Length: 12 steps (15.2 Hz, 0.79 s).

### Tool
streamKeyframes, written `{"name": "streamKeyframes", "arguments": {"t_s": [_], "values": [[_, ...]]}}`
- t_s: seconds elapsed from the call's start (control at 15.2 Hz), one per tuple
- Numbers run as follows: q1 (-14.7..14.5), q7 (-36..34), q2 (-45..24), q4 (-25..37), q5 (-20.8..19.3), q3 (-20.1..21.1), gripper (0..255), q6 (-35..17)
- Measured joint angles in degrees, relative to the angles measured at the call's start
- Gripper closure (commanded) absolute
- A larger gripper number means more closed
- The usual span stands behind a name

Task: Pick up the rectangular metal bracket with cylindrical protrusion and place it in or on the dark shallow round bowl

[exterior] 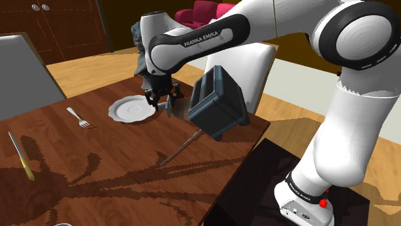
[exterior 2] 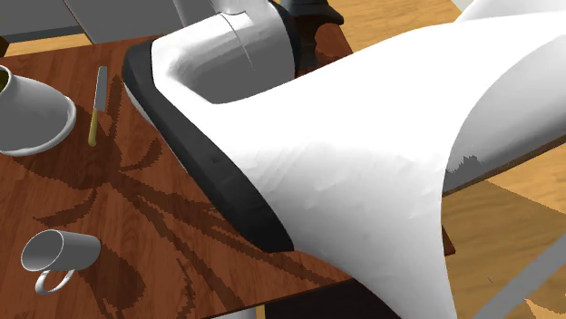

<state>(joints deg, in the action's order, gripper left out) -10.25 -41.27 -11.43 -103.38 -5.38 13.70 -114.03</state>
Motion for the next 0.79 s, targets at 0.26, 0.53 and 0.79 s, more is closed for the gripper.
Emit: {"name": "streamKeyframes", "arguments": {"t_s": [0.26,0.53,0.79], "values": [[3.15,5.18,3.54,-4.52,1.09,-1.86,255,-1.34],[6.31,10.96,6.19,-7.41,1.93,-4.11,255,-2.1],[8.84,15.69,7.95,-9.42,2.38,-6.19,255,-2.52]]}}
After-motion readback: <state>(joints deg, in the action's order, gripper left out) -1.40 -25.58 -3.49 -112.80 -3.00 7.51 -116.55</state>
